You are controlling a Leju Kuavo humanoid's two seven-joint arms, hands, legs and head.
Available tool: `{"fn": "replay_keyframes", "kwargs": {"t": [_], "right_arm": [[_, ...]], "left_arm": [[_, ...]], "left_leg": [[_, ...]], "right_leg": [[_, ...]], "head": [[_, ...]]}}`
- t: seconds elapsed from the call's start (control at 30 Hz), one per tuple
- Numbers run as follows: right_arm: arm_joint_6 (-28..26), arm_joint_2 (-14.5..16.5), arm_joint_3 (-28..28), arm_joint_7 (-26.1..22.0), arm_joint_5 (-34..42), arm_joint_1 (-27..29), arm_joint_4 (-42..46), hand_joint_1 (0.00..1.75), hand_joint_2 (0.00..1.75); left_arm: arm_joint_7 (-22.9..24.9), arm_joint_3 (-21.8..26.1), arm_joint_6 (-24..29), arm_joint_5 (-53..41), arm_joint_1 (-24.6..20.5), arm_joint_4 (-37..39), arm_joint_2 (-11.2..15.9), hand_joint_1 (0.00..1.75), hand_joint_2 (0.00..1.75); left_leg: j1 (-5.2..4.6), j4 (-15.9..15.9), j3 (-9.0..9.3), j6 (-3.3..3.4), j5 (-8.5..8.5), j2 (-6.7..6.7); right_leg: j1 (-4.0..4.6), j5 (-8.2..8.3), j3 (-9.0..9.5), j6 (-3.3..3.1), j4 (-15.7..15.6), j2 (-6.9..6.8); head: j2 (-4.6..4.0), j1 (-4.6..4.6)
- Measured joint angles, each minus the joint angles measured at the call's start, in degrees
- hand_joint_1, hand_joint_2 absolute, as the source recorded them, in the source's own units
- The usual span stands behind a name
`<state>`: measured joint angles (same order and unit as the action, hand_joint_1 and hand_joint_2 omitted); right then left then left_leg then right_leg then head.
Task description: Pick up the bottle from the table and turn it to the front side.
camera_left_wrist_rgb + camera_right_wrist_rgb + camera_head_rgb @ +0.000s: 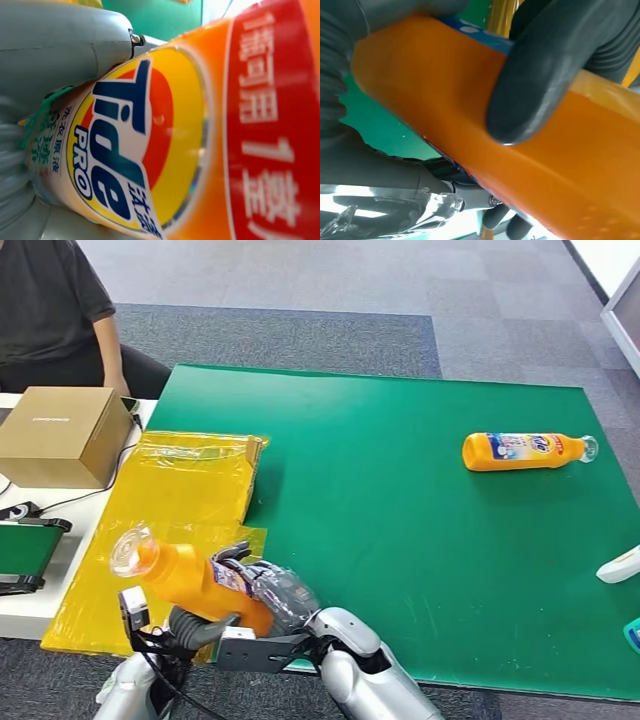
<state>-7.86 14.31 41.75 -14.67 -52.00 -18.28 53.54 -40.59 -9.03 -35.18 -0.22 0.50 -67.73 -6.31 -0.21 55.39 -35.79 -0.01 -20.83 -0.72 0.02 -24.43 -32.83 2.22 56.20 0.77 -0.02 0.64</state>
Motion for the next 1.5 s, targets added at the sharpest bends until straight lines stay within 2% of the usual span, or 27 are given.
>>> {"fn": "replay_keyframes", "kwargs": {"t": [0.23,0.4,0.5,0.53,0.6,0.73,0.83,0.93,1.0,1.07,1.13,1.3,1.4,1.5], "right_arm": [[-0.61,-0.79,-3.03,3.3,-2.68,2.42,2.79,0.0,1.75],[0.34,-1.5,-7.08,4.55,-6.34,5.96,7.48,0.0,1.75],[0.89,-1.95,-12.02,6.25,-9.3,9.48,11.82,0.0,1.75],[1.34,-2.09,-13.91,6.53,-10.21,10.69,13.39,0.0,1.75],[2.41,-2.24,-17.18,6.71,-11.68,12.61,16.34,0.0,1.75],[3.94,-2.26,-21.73,6.73,-13.53,15.11,20.5,0.0,1.75],[4.5,-2.26,-23.7,6.74,-14.29,16.28,22.36,0.0,1.75],[4.81,-2.26,-24.76,6.45,-14.62,16.85,23.09,0.0,1.75],[4.91,-2.26,-25.21,6.15,-14.64,16.97,23.23,0.0,1.75],[4.93,-2.26,-25.48,5.95,-14.58,17.03,23.27,0.0,1.75],[4.88,-2.26,-25.69,5.49,-14.13,17.04,23.25,0.0,1.75],[4.11,-2.28,-25.94,4.22,-12.03,16.46,22.86,0.0,1.75],[3.73,-2.34,-26.0,4.2,-11.39,16.33,22.75,0.0,1.75],[3.62,-2.42,-26.03,4.36,-11.22,16.43,22.81,0.0,1.75]], "left_arm": [[0.67,0.05,17.6,-13.45,2.76,-5.79,-0.9,1.75,1.75],[4.71,0.92,26.62,-24.99,4.14,-10.45,-2.74,1.75,1.75],[13.5,4.02,39.34,-41.8,4.01,-13.49,-3.64,1.56,1.75],[16.97,5.24,42.92,-48.26,3.62,-14.38,-3.83,1.45,1.75],[22.97,7.25,47.48,-59.16,2.8,-15.71,-4.15,1.27,1.75],[30.12,10.73,50.06,-70.7,1.91,-16.53,-4.56,1.04,1.75],[32.53,12.99,50.77,-75.16,1.24,-16.58,-4.63,0.72,1.75],[34.3,14.71,51.27,-80.19,0.34,-16.28,-4.25,0.59,1.75],[34.94,15.53,51.32,-82.68,-0.53,-15.6,-3.62,0.28,1.75],[35.14,16.1,51.35,-83.7,-1.3,-14.86,-3.07,0.02,0.87],[34.85,16.33,51.7,-84.98,-1.98,-13.74,-2.26,0.0,0.0],[29.66,15.22,56.2,-83.68,-3.59,-8.37,0.71,0.0,0.0],[24.16,14.43,59.0,-76.04,-3.64,-7.47,1.3,0.0,0.0],[18.23,14.17,58.01,-65.39,-3.05,-8.83,1.27,0.0,0.0]], "left_leg": [[0.0,0.0,0.0,0.0,0.0,0.0],[-0.01,0.0,-0.02,0.01,-0.01,0.0],[0.0,0.0,0.01,-0.03,-0.04,-0.01],[0.0,0.0,0.04,-0.05,-0.05,-0.02],[0.0,0.0,0.11,-0.1,-0.07,-0.02],[0.03,-0.01,0.14,-0.15,-0.04,-0.01],[0.03,-0.01,0.13,-0.14,-0.02,-0.01],[0.02,0.0,0.11,-0.11,-0.01,0.0],[0.02,0.0,0.11,-0.11,0.0,0.0],[0.02,0.0,0.1,-0.1,-0.01,0.0],[0.02,0.0,0.09,-0.1,-0.01,0.0],[0.02,0.0,0.09,-0.11,-0.01,0.0],[0.02,0.0,0.09,-0.1,-0.01,0.0],[0.02,0.0,0.09,-0.1,-0.01,0.0]], "right_leg": [[0.0,0.0,-0.01,0.0,0.0,0.0],[-0.01,0.0,-0.02,0.0,-0.01,-0.01],[0.0,0.0,0.02,0.0,-0.01,0.0],[0.0,0.0,0.04,0.0,0.0,0.0],[0.01,0.01,0.08,-0.02,0.01,0.02],[0.03,0.01,0.07,-0.04,0.01,0.03],[0.03,0.02,0.06,-0.05,0.02,0.03],[0.02,0.02,0.05,-0.04,0.02,0.03],[0.02,0.02,0.06,-0.04,0.02,0.02],[0.02,0.03,0.06,-0.03,0.02,0.03],[0.01,0.02,0.05,-0.03,0.01,0.02],[0.02,0.02,0.03,-0.03,0.02,0.03],[0.02,0.02,0.05,-0.03,0.02,0.02],[0.02,0.01,0.05,-0.03,0.01,0.03]], "head": [[0.0,0.0],[0.01,-0.01],[0.01,-0.01],[0.0,0.0],[-0.01,0.01],[0.0,-0.01],[0.01,-0.01],[0.01,-0.01],[-0.01,-0.01],[0.0,-0.01],[0.0,-0.01],[-0.01,0.0],[-0.01,0.0],[0.0,-0.01]]}}
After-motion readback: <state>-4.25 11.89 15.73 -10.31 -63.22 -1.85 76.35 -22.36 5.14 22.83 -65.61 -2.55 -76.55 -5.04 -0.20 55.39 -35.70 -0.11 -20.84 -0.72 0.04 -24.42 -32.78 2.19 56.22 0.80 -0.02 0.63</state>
